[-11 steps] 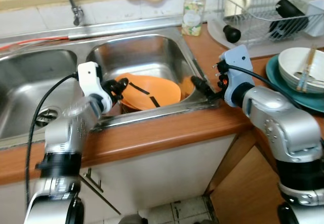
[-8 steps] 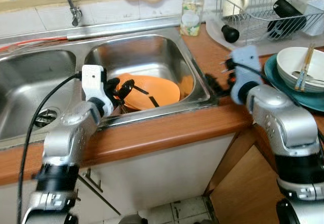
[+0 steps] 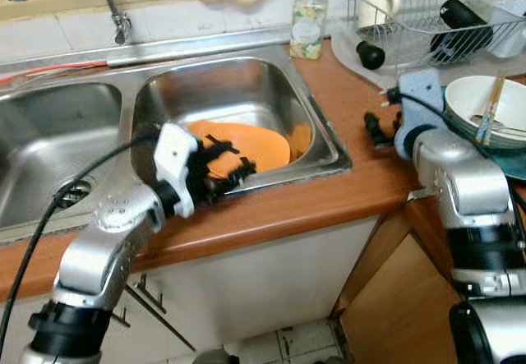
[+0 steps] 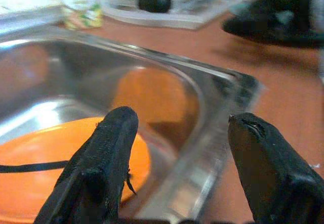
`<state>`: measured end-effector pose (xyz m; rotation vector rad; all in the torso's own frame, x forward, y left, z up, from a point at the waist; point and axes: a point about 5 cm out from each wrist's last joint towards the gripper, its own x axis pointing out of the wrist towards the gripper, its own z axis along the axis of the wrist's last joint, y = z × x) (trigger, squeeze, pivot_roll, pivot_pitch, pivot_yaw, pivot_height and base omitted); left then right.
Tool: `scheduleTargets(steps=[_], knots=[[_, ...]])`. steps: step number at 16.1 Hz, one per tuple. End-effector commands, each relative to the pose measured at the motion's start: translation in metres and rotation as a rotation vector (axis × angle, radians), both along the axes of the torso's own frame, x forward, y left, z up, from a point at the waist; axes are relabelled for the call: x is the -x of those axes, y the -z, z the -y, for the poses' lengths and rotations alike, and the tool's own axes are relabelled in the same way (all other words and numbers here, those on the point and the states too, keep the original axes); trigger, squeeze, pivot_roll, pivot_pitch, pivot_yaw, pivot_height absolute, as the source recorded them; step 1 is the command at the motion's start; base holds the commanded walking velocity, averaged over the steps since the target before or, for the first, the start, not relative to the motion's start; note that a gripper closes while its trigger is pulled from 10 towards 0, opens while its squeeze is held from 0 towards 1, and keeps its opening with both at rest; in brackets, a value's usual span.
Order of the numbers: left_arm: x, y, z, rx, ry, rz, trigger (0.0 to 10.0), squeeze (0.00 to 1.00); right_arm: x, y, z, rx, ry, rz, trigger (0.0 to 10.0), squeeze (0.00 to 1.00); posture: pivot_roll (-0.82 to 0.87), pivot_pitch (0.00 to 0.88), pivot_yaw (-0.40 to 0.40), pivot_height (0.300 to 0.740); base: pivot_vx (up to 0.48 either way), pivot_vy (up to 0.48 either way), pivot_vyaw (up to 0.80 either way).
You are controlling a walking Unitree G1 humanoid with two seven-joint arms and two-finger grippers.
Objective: Kitchen organization
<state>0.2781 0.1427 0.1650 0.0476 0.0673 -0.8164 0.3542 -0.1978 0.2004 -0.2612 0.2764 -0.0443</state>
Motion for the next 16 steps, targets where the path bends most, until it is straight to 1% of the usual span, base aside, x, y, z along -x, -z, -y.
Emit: scheduleTargets(steps=[1, 3, 5, 6, 7, 8, 12, 13, 14, 16], knots=[[0.003, -0.004, 0.0, -0.009, 0.026, 0.022, 10.0, 0.0, -0.003, -0.004, 0.002, 0.008, 0.012, 0.016, 10.0, 0.0, -0.03, 0.0, 0.057, 0.74, 0.0, 0.0, 0.0], [0.007, -0.003, 0.003, -0.012, 0.061, 0.013, 10.0, 0.0, -0.007, -0.004, 0.007, 0.011, 0.032, 0.014, 10.0, 0.0, -0.03, 0.0, 0.055, 0.74, 0.0, 0.0, 0.0], [0.008, -0.002, 0.004, -0.015, 0.065, 0.011, 10.0, 0.0, -0.007, -0.004, 0.008, 0.011, 0.035, 0.012, 10.0, 0.0, -0.03, 0.0, 0.055, 0.74, 0.0, 0.0, 0.0], [0.011, -0.001, 0.006, -0.019, 0.1, 0.001, 10.0, 0.0, -0.013, 0.0, 0.019, -0.005, 0.074, -0.01, 10.0, 0.0, -0.02, 0.0, 0.053, 0.74, 0.0, 0.0, 0.0], [0.011, -0.001, 0.006, -0.019, 0.1, 0.001, 10.0, 0.0, -0.013, 0.0, 0.019, -0.005, 0.074, -0.01, 10.0, 0.0, -0.02, 0.0, 0.053, 0.74, 0.0, 0.0, 0.0], [0.012, -0.001, 0.006, -0.029, 0.109, 0.003, 10.0, 0.0, -0.016, 0.002, 0.023, -0.016, 0.087, -0.019, 10.0, 0.0, -0.02, 0.0, 0.052, 0.74, 0.0, 0.0, 0.0], [0.013, 0.0, 0.007, -0.037, 0.116, 0.004, 10.0, 0.0, -0.02, 0.006, 0.031, -0.024, 0.122, -0.047, 10.0, 0.0, -0.02, 0.0, 0.048, 0.74, 0.0, 0.0, 0.0], [0.013, 0.0, 0.007, -0.038, 0.12, 0.002, 10.0, 0.0, -0.021, 0.008, 0.033, -0.024, 0.128, -0.064, 10.0, 0.0, -0.02, 0.0, 0.047, 0.74, 0.0, 0.0, 0.0], [0.015, 0.001, 0.007, -0.046, 0.134, -0.001, 10.0, 0.0, -0.021, 0.015, 0.036, -0.024, 0.14, -0.121, 10.0, 0.0, -0.02, 0.0, 0.047, 0.74, 0.0, 0.0, 0.0], [0.016, 0.001, 0.008, -0.052, 0.143, -0.003, 10.0, 0.0, -0.022, 0.02, 0.038, -0.03, 0.149, -0.159, 10.0, 0.0, -0.02, 0.0, 0.047, 0.74, 0.0, 0.0, 0.0]])
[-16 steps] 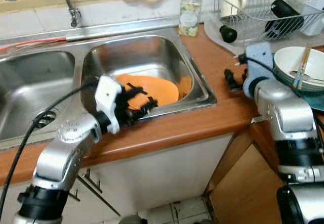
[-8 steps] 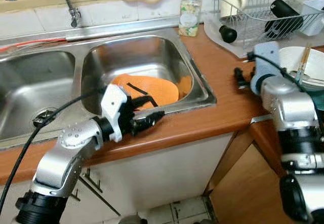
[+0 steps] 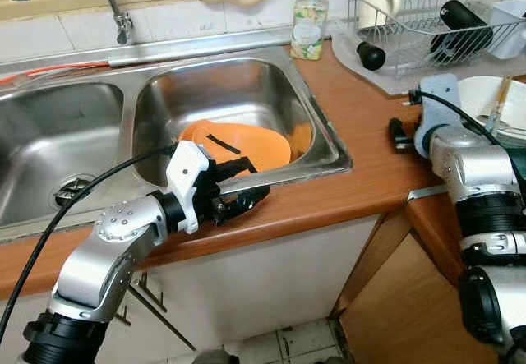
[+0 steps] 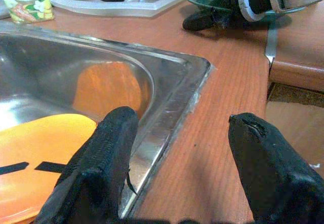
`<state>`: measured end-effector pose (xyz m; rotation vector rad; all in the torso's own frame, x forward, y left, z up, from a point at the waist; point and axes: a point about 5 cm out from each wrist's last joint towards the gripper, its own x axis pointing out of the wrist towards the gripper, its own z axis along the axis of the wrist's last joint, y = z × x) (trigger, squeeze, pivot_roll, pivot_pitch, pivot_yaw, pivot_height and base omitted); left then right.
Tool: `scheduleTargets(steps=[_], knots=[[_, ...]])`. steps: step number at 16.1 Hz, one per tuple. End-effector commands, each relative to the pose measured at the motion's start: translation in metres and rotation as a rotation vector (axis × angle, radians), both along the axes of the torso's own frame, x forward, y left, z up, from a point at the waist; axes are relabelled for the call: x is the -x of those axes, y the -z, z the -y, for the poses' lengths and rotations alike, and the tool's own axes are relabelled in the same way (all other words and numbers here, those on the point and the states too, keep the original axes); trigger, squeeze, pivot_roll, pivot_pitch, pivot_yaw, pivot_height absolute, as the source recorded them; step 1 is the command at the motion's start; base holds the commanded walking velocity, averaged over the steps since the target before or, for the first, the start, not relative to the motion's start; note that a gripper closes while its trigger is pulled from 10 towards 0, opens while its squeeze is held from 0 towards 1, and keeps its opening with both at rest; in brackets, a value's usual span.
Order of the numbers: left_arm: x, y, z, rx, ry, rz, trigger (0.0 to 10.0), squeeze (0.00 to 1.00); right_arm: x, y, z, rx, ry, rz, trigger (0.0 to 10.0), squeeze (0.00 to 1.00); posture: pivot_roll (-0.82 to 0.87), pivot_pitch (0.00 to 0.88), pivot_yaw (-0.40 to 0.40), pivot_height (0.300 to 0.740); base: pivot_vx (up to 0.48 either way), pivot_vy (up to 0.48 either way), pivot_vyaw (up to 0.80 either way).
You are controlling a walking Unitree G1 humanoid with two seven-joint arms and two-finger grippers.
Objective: Kitchen organization
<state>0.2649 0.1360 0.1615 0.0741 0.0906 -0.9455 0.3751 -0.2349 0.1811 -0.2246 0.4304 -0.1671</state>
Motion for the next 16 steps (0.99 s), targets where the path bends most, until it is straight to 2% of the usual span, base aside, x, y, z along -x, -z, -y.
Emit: scheduleTargets(steps=[1, 2, 5, 8, 10, 12, 16], knots=[[0.003, -0.002, 0.001, -0.023, 0.015, 0.012, 10.0, 0.0, 0.0, 0.003, 0.001, -0.028, 0.004, -0.037, 10.0, 0.0, -0.02, 0.0, 0.046, 0.74, 0.0, 0.0, 0.0], [0.003, -0.001, 0.001, -0.029, 0.019, 0.011, 10.0, 0.0, 0.0, 0.008, -0.003, -0.128, -0.01, -0.069, 10.0, 0.0, -0.02, 0.0, 0.046, 0.74, 0.0, 0.0, 0.0], [0.003, -0.001, 0.001, -0.037, 0.022, 0.014, 10.0, 0.0, 0.001, 0.009, -0.007, -0.129, -0.049, -0.081, 10.0, 0.0, -0.02, 0.0, 0.046, 0.74, 0.0, 0.0, 0.0], [0.002, -0.002, 0.0, -0.042, 0.019, 0.02, 10.0, 0.0, 0.001, 0.003, -0.023, -0.19, -0.144, -0.074, 10.0, 0.0, -0.02, 0.0, 0.051, 0.74, 0.0, 0.0, 0.0], [0.002, -0.002, -0.001, -0.046, 0.017, 0.023, 10.0, 0.0, 0.003, 0.0, -0.036, -0.227, -0.219, -0.08, 10.0, 0.0, -0.02, 0.0, 0.053, 0.74, 0.0, 0.0, 0.0], [0.002, -0.003, -0.003, -0.056, 0.019, 0.027, 10.0, 0.0, 0.012, 0.001, -0.064, -0.22, -0.375, -0.123, 10.0, 0.0, -0.02, 0.0, 0.053, 0.74, 0.0, 0.0, 0.0], [0.003, -0.005, -0.006, -0.066, 0.02, 0.033, 10.0, 0.0, 0.023, -0.006, -0.094, -0.231, -0.561, -0.124, 10.0, 0.0, -0.01, 0.0, 0.053, 0.74, 0.0, 0.0, 0.0]])
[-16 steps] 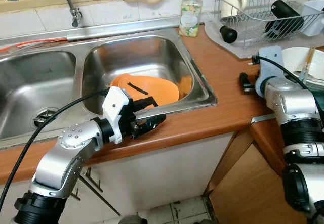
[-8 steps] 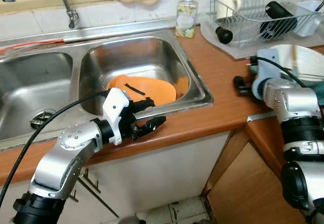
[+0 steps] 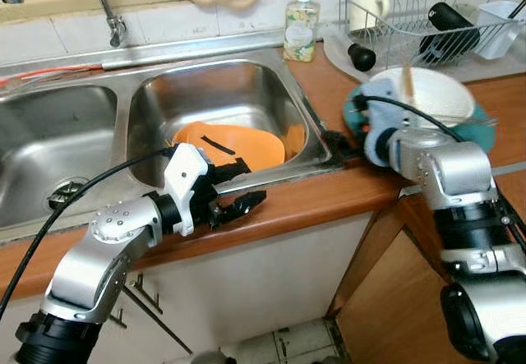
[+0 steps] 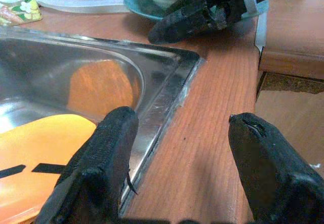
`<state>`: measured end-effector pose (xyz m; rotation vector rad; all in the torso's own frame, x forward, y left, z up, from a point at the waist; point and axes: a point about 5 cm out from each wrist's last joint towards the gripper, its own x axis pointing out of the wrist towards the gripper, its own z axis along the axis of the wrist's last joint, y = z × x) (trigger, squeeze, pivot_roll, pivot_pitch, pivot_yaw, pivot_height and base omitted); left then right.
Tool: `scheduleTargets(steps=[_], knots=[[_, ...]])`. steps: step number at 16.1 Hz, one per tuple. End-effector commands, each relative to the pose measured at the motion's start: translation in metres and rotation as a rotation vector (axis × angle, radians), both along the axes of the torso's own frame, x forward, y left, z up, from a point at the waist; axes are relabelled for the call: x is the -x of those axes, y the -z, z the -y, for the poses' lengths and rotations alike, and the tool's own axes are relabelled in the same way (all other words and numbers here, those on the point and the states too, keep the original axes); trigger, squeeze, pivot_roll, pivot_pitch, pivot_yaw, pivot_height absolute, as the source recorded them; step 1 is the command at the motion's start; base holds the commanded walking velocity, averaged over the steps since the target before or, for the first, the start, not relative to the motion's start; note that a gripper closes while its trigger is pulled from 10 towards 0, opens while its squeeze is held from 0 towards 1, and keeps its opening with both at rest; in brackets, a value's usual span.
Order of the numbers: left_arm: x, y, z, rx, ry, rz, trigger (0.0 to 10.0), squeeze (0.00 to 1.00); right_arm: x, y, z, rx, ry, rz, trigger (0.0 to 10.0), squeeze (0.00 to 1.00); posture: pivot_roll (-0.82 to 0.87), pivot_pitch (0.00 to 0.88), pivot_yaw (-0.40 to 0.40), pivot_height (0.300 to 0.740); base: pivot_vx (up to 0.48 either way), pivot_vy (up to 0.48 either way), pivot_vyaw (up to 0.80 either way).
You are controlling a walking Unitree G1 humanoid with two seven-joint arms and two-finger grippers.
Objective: Kitchen organization
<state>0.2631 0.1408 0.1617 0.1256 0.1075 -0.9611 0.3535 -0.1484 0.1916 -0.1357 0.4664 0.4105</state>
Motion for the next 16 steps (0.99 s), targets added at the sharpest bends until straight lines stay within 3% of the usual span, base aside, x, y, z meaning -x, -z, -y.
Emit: scheduleTargets(steps=[1, 5, 9, 11, 13, 14, 16], knots=[[0.001, -0.005, -0.002, -0.017, 0.003, 0.027, 10.0, 0.0, 0.006, 0.001, -0.015, -0.03, -0.098, -0.021, 10.0, 0.0, -0.01, 0.0, 0.053, 0.74, 0.0, 0.0, 0.0], [0.0, -0.006, -0.003, -0.023, -0.001, 0.032, 10.0, 0.0, 0.018, -0.003, -0.029, -0.036, -0.237, -0.019, 10.0, 0.0, -0.01, 0.0, 0.054, 0.74, 0.0, 0.0, 0.0], [-0.005, -0.007, -0.003, -0.024, -0.035, 0.042, 10.0, 0.0, 0.017, -0.019, -0.031, -0.057, -0.275, 0.139, 10.0, 0.0, -0.01, 0.0, 0.058, 0.74, 0.0, 0.0, 0.0], [-0.005, -0.007, -0.002, -0.019, -0.036, 0.043, 10.0, 0.0, 0.021, -0.042, -0.035, -0.157, -0.32, 0.236, 10.0, 0.0, -0.01, 0.0, 0.063, 0.74, 0.0, 0.0, 0.0], [-0.005, -0.006, 0.0, -0.015, -0.033, 0.042, 10.0, 0.0, 0.027, -0.06, -0.039, -0.229, -0.374, 0.315, 10.0, 0.4, -0.01, 0.0, 0.065, 0.74, 0.0, 0.0, 0.0], [-0.005, -0.006, 0.0, -0.014, -0.032, 0.043, 10.0, 0.0, 0.028, -0.065, -0.039, -0.244, -0.386, 0.338, 10.0, 1.0, -0.01, 0.0, 0.065, 0.74, 0.0, 0.0, 0.0], [-0.005, -0.007, 0.001, 0.0, -0.032, 0.046, 10.0, 0.0, 0.024, -0.088, -0.031, -0.291, -0.306, 0.464, 10.0, 1.0, -0.01, 0.0, 0.067, 0.74, 0.0, 0.0, 0.0]])
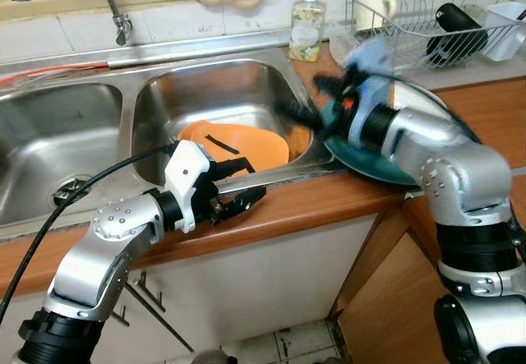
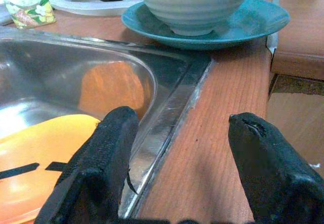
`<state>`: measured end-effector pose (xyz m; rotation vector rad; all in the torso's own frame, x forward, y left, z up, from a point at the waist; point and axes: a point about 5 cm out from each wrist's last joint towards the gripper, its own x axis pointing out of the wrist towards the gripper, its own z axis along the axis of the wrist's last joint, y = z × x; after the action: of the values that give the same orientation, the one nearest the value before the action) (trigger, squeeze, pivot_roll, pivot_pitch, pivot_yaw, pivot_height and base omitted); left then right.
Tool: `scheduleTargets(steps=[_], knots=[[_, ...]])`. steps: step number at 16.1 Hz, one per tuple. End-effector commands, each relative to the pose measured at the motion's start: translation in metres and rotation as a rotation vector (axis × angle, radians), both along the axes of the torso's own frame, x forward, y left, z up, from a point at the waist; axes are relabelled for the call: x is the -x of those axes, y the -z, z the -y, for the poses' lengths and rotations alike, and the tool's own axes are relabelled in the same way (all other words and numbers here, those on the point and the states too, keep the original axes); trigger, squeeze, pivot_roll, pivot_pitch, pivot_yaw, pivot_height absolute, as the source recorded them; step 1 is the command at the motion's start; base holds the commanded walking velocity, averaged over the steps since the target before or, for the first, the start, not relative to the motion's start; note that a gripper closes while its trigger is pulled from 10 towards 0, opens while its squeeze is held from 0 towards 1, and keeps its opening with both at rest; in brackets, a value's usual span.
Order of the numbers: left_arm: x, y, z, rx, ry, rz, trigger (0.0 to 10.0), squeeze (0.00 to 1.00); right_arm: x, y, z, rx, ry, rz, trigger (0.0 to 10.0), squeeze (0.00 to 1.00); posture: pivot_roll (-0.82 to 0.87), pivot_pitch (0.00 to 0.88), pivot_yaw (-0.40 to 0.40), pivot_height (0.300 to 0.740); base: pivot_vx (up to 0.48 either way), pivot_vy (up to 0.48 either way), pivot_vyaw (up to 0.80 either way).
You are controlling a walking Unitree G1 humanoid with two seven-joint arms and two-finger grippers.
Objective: Kitchen organization
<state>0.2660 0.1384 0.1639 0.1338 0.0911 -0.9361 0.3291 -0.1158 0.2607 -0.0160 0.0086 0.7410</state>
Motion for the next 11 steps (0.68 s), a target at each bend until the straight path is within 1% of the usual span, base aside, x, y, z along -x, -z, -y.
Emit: scheduleTargets(steps=[1, 2, 3, 5, 6, 7, 9, 10, 11], knots=[[-0.003, -0.005, -0.001, 0.004, -0.008, 0.027, 10.0, 0.0, -0.002, -0.022, 0.006, -0.04, 0.05, 0.086, 10.0, 1.0, -0.01, 0.0, 0.067, 0.74, 0.0, 0.0, 0.0], [-0.002, -0.006, 0.0, 0.014, -0.005, 0.026, 10.0, 0.0, -0.008, -0.027, 0.018, -0.031, 0.145, 0.108, 10.0, 1.0, -0.02, 0.0, 0.068, 0.74, 0.0, 0.0, 0.0], [-0.001, -0.007, 0.002, 0.024, 0.003, 0.023, 10.0, 0.0, -0.012, -0.029, 0.036, 0.003, 0.253, 0.131, 10.0, 1.0, -0.02, 0.0, 0.068, 0.74, 0.0, 0.0, 0.0], [0.001, -0.006, 0.005, 0.044, 0.013, 0.017, 10.0, 0.0, -0.014, -0.032, 0.065, -0.007, 0.4, 0.146, 10.0, 1.0, -0.02, 0.0, 0.068, 0.74, 0.0, 0.0, 0.0], [0.001, -0.006, 0.006, 0.051, 0.017, 0.013, 10.0, 0.0, -0.015, -0.031, 0.089, 0.012, 0.529, 0.142, 10.0, 1.0, -0.03, 0.0, 0.07, 0.74, 0.0, 0.0, 0.0], [0.002, -0.006, 0.006, 0.052, 0.018, 0.012, 10.0, 0.0, -0.015, -0.029, 0.099, 0.026, 0.583, 0.138, 10.0, 1.0, -0.03, 0.0, 0.07, 0.74, 0.0, 0.0, 0.0], [0.002, -0.005, 0.007, 0.052, 0.023, 0.008, 10.0, 0.0, -0.01, -0.008, 0.145, 0.124, 0.815, 0.072, 10.0, 1.0, -0.04, 0.0, 0.072, 0.74, 0.0, 0.0, 0.0], [0.002, -0.005, 0.008, 0.053, 0.024, 0.007, 10.0, 0.0, -0.008, -0.003, 0.154, 0.15, 0.856, 0.056, 10.0, 1.0, -0.04, 0.0, 0.071, 0.74, 0.0, 0.0, 0.0], [0.002, -0.005, 0.008, 0.056, 0.026, 0.007, 10.0, 0.0, -0.003, 0.009, 0.171, 0.169, 0.941, 0.003, 10.0, 1.0, -0.04, 0.0, 0.071, 0.74, 0.0, 0.0, 0.0]])
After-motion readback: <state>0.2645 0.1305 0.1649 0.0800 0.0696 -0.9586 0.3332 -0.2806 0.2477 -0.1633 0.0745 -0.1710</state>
